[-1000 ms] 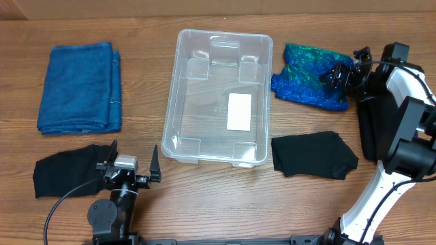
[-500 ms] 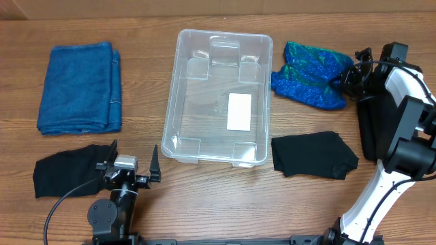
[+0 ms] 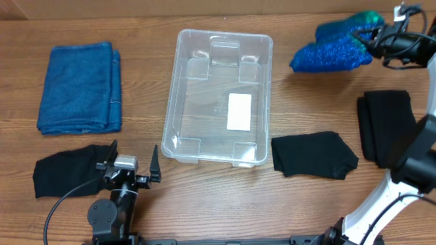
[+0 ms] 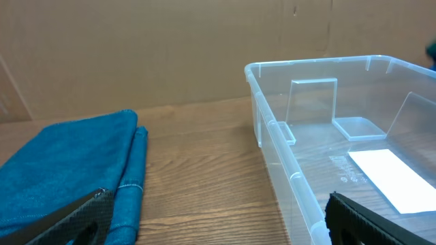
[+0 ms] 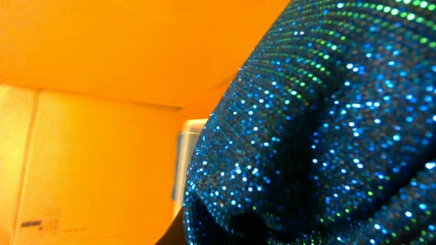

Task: Pack container
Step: 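Lift the fabric and carry it over the clear container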

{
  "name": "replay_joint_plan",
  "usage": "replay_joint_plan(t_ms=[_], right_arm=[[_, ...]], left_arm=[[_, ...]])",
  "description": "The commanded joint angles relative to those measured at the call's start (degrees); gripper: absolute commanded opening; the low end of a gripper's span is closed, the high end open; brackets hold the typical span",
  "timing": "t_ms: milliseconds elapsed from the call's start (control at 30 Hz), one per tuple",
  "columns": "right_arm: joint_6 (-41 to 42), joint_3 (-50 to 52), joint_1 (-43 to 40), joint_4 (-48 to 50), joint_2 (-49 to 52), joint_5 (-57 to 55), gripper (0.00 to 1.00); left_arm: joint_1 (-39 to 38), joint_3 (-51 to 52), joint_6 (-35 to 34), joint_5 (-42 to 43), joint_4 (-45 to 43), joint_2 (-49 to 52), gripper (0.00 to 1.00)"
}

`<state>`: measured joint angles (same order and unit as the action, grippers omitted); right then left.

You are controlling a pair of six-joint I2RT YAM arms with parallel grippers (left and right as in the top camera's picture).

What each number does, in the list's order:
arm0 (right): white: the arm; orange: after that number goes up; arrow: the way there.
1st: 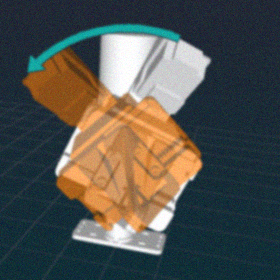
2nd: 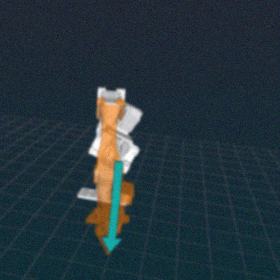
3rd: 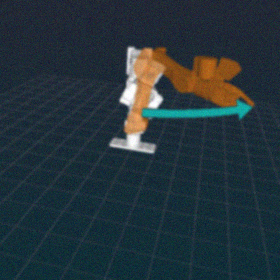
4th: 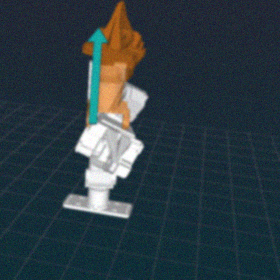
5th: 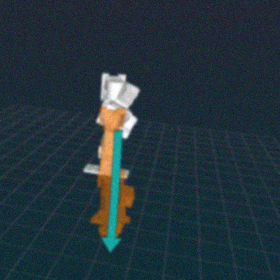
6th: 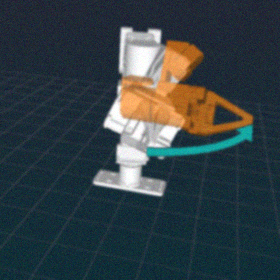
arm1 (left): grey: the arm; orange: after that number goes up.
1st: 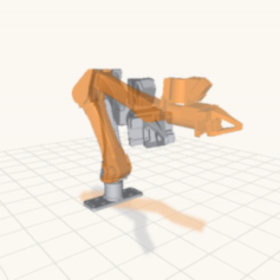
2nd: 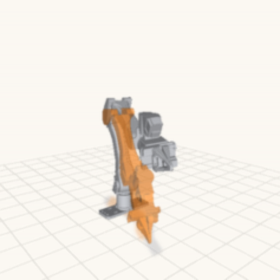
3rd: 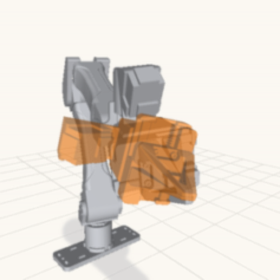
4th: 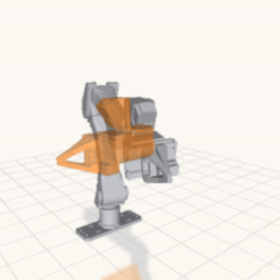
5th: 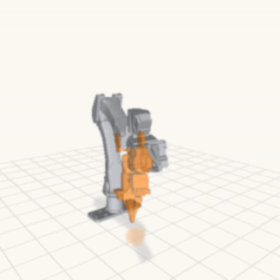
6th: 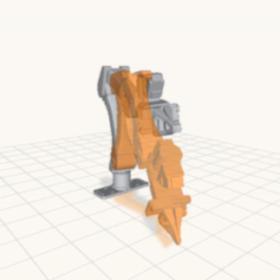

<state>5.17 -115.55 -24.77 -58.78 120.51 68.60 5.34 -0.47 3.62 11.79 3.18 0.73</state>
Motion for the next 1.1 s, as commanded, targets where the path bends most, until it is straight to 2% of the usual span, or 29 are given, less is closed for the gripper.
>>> replay_joint_plan(t_ms=[0, 167, 333, 500, 700, 1067], right_arm=[[3.72, -3.1, 4.57, -0.31, -12.55, 5.64, 0.04], [4.55, -3.1, 17.2, -1.4, -19.91, 0.24, 0.04], [5.6, -2.91, 32.72, -1.55, -16.98, -15.5, 0.04], [8.44, -2.8, 40.96, 1.44, -13.81, -27.43, 0.04], [11.23, -2.8, 44.78, 6.95, -7.26, -29.62, 0.04], [12.94, -2.6, 44.98, 13.14, 1.92, -29.51, 0.04]], left_arm=[[0.37, 0.2, 1.11, -0.17, -0.02, -0.46, 1.0], [0.37, 0.2, 1.11, -0.17, -0.02, -0.46, 1.0], [0.37, 0.2, 1.11, -0.17, -0.02, -0.46, 1.0], [0.37, 0.2, 1.11, -0.17, -0.02, -0.46, 1.0], [0.37, 0.2, 1.11, -0.17, -0.02, -0.46, 1.0], [0.37, 0.2, 1.11, -0.17, -0.02, -0.46, 1.0]])
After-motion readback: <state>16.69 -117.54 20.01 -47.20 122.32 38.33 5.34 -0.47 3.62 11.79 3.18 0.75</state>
